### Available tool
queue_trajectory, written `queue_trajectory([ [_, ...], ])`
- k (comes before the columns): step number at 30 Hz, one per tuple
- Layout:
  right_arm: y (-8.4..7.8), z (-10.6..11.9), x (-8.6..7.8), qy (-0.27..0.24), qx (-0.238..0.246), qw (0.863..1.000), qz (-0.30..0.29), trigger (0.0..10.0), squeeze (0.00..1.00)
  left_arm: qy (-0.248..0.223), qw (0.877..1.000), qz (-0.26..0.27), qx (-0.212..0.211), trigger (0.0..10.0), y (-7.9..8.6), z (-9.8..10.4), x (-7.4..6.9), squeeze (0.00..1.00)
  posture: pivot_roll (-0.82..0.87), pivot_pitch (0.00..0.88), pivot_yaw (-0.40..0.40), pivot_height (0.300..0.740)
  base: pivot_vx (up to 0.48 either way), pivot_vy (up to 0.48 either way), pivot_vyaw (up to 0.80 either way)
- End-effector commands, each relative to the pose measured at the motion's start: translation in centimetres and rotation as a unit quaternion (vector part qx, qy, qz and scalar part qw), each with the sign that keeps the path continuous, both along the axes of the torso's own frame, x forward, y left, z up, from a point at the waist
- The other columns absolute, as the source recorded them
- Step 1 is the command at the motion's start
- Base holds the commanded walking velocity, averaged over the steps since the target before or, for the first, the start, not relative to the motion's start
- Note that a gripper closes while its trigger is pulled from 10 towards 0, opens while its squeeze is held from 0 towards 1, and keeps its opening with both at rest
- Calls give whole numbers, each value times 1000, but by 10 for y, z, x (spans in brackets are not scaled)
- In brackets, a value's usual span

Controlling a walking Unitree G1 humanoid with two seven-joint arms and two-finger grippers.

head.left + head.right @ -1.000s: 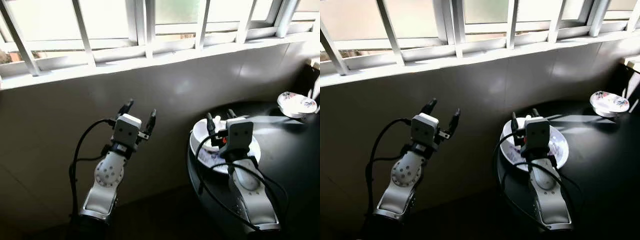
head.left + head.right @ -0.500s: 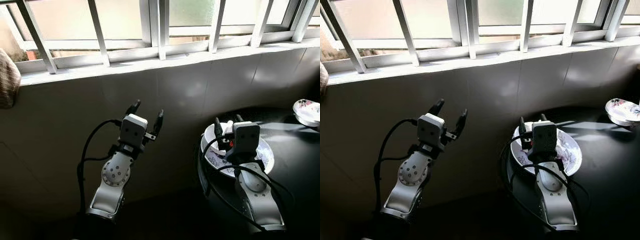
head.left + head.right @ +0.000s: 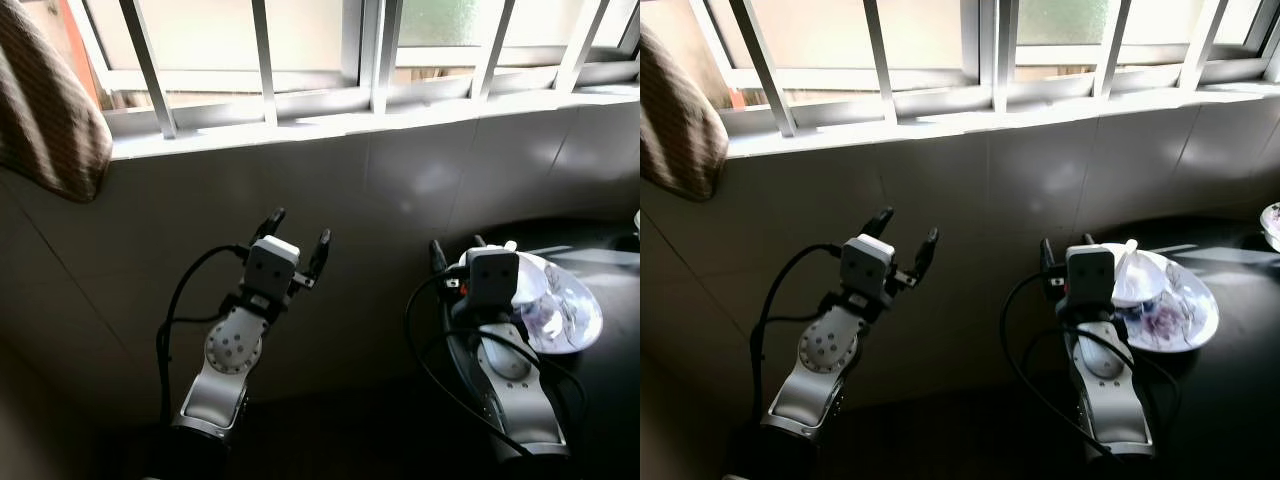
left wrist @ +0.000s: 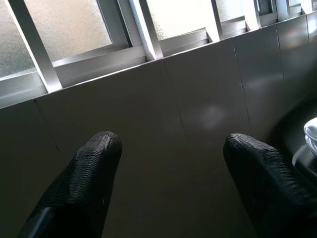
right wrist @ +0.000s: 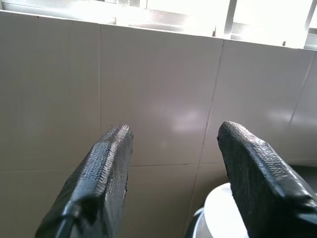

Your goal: Kitchen organization

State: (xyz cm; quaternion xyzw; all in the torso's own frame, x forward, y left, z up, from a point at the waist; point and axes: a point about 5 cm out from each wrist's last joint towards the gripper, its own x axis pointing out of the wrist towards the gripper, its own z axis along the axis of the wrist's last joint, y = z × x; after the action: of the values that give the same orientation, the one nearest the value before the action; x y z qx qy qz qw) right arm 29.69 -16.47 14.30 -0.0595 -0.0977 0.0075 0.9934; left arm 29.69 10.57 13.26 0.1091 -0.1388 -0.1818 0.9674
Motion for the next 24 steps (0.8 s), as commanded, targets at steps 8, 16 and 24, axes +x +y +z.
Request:
queue_trajectory([
  [8, 2, -32, -4, 90, -45, 995, 22, 10000, 0, 65, 997, -12, 25, 10000, -3, -26, -2, 0, 21, 0, 32, 740, 275, 0, 0],
  [16, 1, -24, -2, 63, -56, 996, 20, 10000, 0, 64, 998, -9, 22, 10000, -2, -27, -2, 0, 22, 0, 27, 740, 220, 0, 0],
  [24, 2, -21, -2, 51, -56, 997, 21, 10000, 0, 57, 998, -11, 14, 10000, -3, -25, -2, 0, 18, 0, 28, 740, 0, 0, 0],
])
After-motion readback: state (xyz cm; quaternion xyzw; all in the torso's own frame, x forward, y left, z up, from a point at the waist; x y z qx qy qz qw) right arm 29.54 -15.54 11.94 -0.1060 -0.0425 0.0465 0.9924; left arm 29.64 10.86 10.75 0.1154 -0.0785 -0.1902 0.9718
